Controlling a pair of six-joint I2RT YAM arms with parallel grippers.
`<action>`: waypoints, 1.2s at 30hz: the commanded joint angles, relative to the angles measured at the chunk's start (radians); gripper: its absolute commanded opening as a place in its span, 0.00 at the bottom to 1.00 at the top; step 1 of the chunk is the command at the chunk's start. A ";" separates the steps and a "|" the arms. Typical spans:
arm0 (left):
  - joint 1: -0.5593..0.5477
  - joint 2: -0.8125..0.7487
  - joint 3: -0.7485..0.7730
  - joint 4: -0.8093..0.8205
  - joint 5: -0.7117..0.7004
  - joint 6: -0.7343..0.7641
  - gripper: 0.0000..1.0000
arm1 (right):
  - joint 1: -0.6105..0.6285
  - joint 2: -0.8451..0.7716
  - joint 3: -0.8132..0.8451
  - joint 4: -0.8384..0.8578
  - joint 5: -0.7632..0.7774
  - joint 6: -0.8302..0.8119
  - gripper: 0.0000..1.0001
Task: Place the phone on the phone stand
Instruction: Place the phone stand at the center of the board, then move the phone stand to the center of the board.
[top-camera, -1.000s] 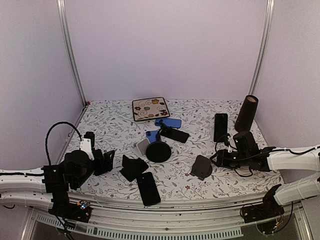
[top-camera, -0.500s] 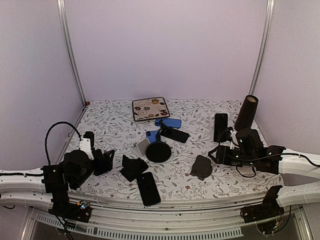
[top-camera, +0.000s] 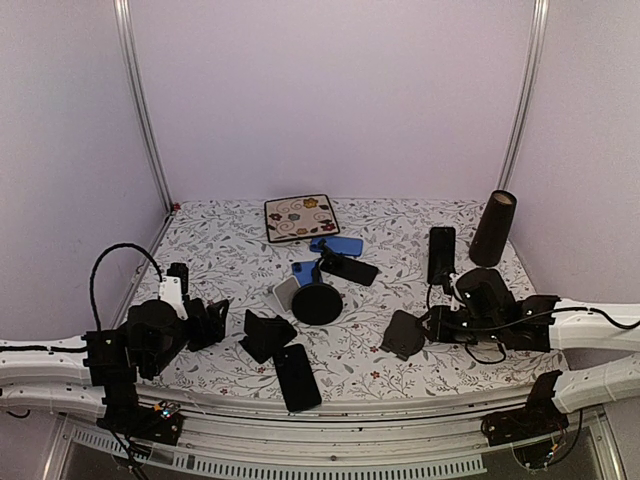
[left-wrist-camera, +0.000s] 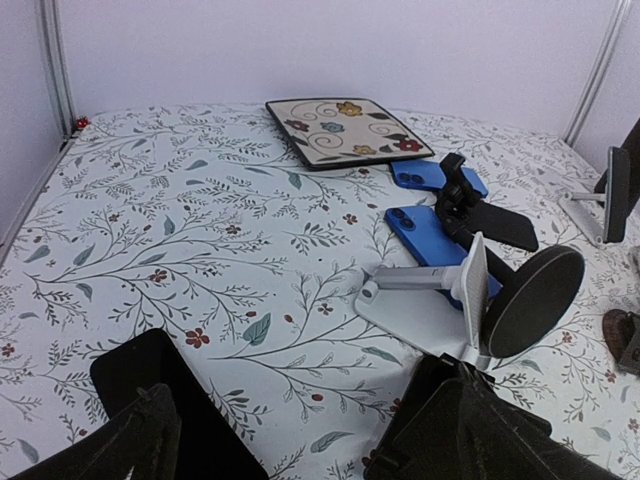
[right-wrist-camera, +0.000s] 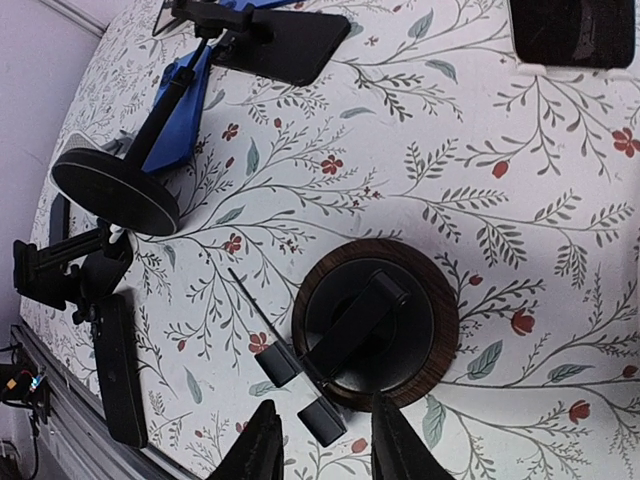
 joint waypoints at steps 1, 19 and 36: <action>0.014 0.004 0.013 0.018 -0.008 0.008 0.97 | 0.006 0.055 -0.009 0.065 -0.053 -0.010 0.28; 0.014 -0.006 0.010 0.014 -0.008 0.007 0.97 | -0.101 0.111 -0.005 0.046 0.035 -0.071 0.14; 0.014 0.002 0.013 0.018 -0.005 0.008 0.97 | -0.123 0.038 0.024 -0.129 0.151 -0.120 0.14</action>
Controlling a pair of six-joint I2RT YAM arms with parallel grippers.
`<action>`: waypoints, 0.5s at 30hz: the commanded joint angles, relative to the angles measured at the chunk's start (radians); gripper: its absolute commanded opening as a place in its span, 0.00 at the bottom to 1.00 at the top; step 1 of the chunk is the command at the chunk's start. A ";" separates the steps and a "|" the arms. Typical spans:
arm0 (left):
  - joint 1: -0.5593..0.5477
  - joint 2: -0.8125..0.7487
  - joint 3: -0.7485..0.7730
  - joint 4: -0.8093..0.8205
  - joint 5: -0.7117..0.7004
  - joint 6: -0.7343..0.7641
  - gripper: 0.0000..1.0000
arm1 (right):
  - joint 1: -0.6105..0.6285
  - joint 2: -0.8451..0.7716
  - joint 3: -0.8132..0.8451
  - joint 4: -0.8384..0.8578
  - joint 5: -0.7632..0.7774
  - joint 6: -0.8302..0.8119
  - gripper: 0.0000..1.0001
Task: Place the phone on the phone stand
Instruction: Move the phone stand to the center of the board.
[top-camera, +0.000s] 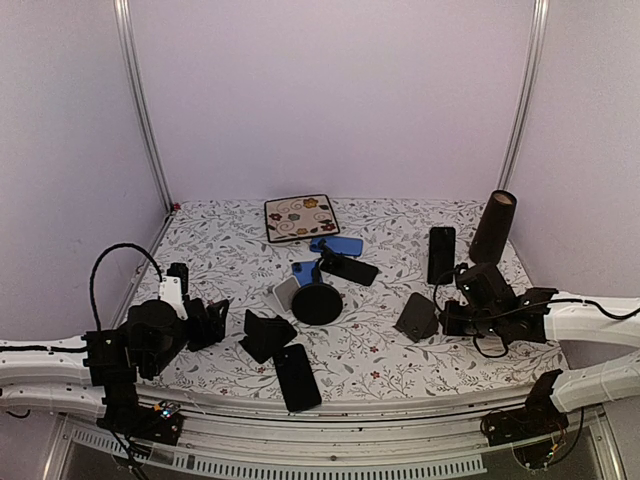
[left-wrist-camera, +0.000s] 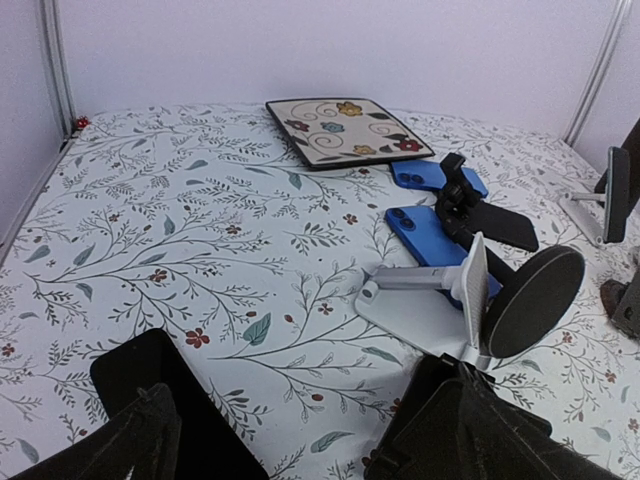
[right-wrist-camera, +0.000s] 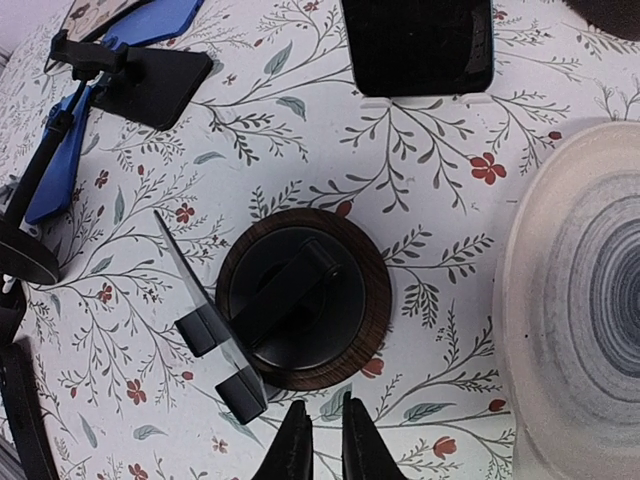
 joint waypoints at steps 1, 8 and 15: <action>0.014 0.003 0.013 0.018 -0.005 0.009 0.97 | -0.008 -0.030 0.009 -0.046 0.005 -0.012 0.14; 0.013 0.014 0.015 0.022 -0.005 0.010 0.97 | 0.019 -0.092 0.053 -0.052 -0.070 0.030 0.23; 0.013 0.013 0.015 0.021 -0.008 0.008 0.97 | 0.163 -0.083 0.157 -0.176 0.130 0.118 0.30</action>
